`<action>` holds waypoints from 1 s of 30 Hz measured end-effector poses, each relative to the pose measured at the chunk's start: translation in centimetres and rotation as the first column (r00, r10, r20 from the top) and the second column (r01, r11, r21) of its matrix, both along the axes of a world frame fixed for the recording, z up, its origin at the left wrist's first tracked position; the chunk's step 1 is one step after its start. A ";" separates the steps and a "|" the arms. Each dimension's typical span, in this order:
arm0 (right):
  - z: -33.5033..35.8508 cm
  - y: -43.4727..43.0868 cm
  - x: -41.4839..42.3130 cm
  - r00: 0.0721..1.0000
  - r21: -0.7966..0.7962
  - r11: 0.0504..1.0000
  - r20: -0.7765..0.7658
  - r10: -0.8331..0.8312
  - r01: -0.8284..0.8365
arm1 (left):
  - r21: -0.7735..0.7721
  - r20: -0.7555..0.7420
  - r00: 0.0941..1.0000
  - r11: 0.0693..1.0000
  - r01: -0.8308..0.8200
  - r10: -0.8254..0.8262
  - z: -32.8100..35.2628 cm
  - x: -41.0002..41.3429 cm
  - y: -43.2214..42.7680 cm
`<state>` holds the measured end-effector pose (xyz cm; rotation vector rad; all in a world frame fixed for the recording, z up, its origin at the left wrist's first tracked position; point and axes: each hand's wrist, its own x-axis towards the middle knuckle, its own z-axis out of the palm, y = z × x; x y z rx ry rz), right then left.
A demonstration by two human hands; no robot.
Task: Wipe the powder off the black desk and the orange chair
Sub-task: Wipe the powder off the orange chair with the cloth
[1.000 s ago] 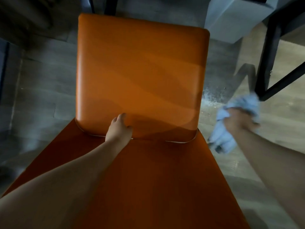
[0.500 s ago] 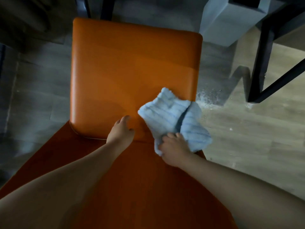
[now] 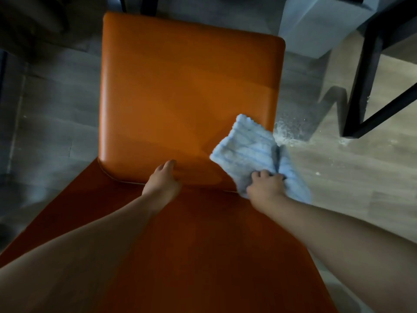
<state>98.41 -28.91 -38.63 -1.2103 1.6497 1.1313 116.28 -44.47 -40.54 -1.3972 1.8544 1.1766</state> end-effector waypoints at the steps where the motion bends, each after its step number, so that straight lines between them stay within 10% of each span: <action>1: 0.1 -0.1 -1.3 0.994 0.006 0.997 -0.073 -0.080 0.080 | 0.022 0.022 1.000 1.000 0.017 -0.017 -0.2 0.3 -0.1; 6: 2.7 0.5 -8.1 0.905 -0.075 0.978 -0.373 -0.207 0.193 | -0.003 0.112 0.985 0.991 0.132 -0.131 0.1 0.3 -0.1; 9: 2.6 0.0 -5.2 0.965 -0.346 0.909 -0.036 -0.260 0.232 | -0.132 0.093 0.969 0.962 0.239 -0.228 0.8 -0.7 0.7; 12: 1.4 -0.1 -1.7 0.950 -0.192 0.937 0.171 -0.262 0.292 | -0.165 0.050 0.972 0.958 0.233 -0.228 1.0 -1.7 0.8; 16: 1.3 1.2 -7.2 0.902 -0.311 0.890 -0.169 -0.398 0.334 | -0.164 0.023 0.957 0.944 0.288 -0.288 0.9 -3.1 0.3; 19: 2.9 0.1 -11.2 0.803 -0.654 0.652 -0.114 -0.586 0.383 | -0.163 0.015 0.949 0.936 0.312 -0.314 0.9 -4.5 -0.6; 24: 3.8 -7.1 -11.1 0.490 -0.748 -0.111 0.531 -0.691 0.655 | -0.218 -0.019 0.956 0.934 0.282 -0.293 1.3 -7.6 -2.3; 25: 3.2 -8.3 -10.9 0.491 -0.706 -0.071 0.558 -0.669 0.705 | -0.237 -0.024 0.958 0.932 0.273 -0.287 1.4 -8.3 -2.7; 28: 0.0 -9.9 -10.6 0.746 -0.632 0.441 0.364 -0.558 0.638 | -0.271 -0.020 0.967 0.932 0.239 -0.254 1.3 -9.9 -4.0; 30: -2.0 -10.9 -11.0 0.876 -0.700 0.546 0.258 -0.408 0.461 | -0.301 -0.019 0.973 0.929 0.216 -0.232 1.0 -10.8 -5.1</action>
